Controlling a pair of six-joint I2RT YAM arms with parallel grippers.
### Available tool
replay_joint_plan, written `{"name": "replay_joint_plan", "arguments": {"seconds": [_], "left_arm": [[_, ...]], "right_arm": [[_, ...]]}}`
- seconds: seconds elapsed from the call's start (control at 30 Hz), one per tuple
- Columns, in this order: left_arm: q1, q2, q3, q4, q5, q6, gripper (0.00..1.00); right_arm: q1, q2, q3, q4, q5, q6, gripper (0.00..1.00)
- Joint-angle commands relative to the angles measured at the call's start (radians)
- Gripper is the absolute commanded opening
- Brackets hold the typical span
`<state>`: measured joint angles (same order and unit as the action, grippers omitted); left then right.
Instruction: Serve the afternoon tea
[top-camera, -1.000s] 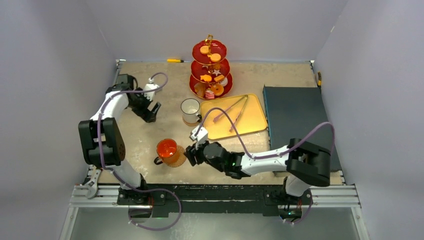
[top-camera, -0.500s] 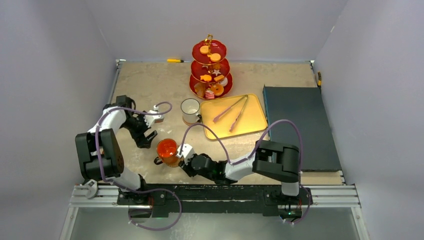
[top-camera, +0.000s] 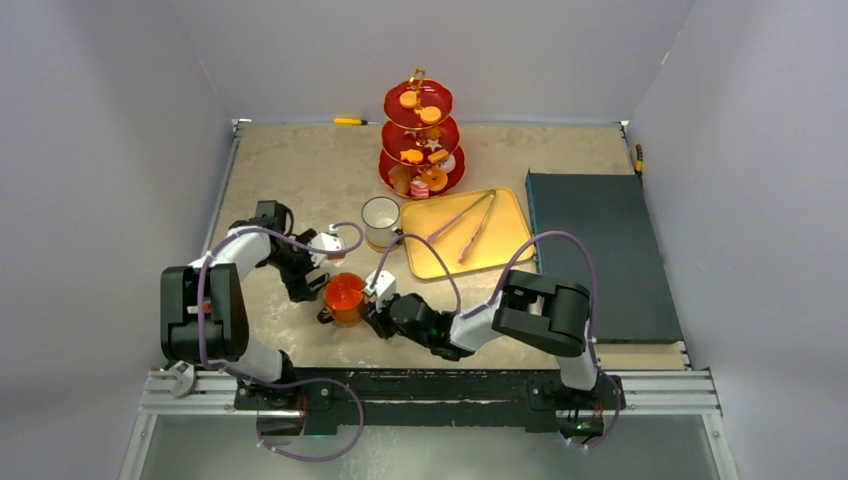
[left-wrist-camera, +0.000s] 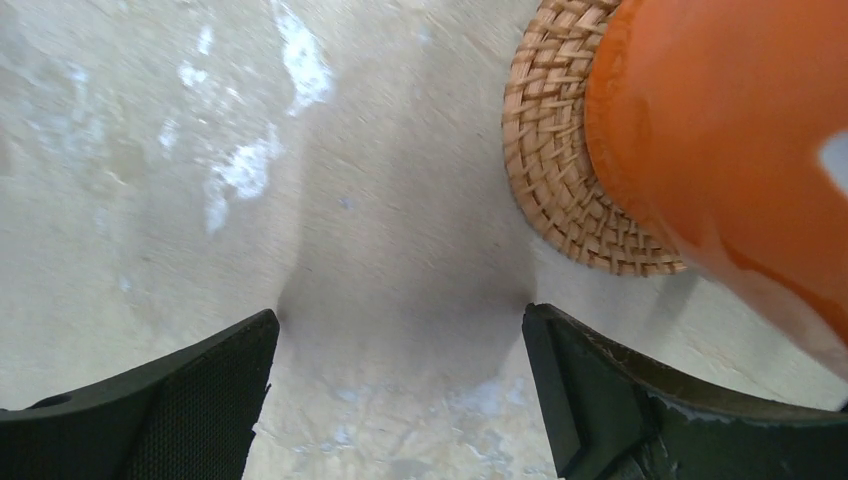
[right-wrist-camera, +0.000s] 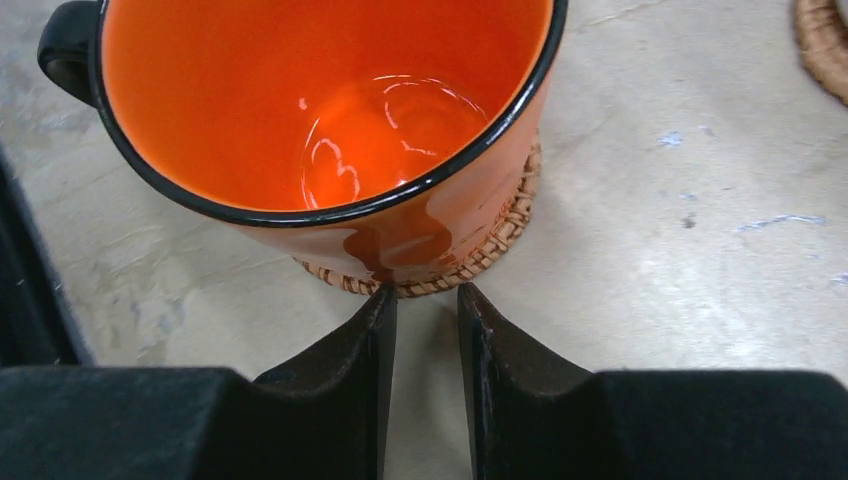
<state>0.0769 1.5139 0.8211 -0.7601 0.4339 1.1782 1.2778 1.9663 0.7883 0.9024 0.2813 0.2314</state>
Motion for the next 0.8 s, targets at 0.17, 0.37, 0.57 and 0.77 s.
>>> {"name": "replay_joint_plan", "arguments": {"seconds": [0.17, 0.37, 0.57, 0.77], "left_arm": [[-0.094, 0.051, 0.008, 0.081, -0.005, -0.048, 0.91], [-0.078, 0.069, -0.026, 0.113, -0.052, -0.005, 0.89], [-0.101, 0.086, -0.009, 0.130, 0.056, -0.055, 0.88], [-0.168, 0.084, -0.054, 0.219, 0.054, -0.132, 0.85]], "right_arm": [[-0.139, -0.039, -0.080, 0.025, 0.021, 0.073, 0.30], [-0.140, -0.142, -0.180, 0.012, 0.068, 0.106, 0.29], [-0.138, -0.291, -0.261, -0.047, 0.102, 0.161, 0.30], [-0.140, -0.425, -0.299, -0.145, 0.151, 0.197, 0.31]]}}
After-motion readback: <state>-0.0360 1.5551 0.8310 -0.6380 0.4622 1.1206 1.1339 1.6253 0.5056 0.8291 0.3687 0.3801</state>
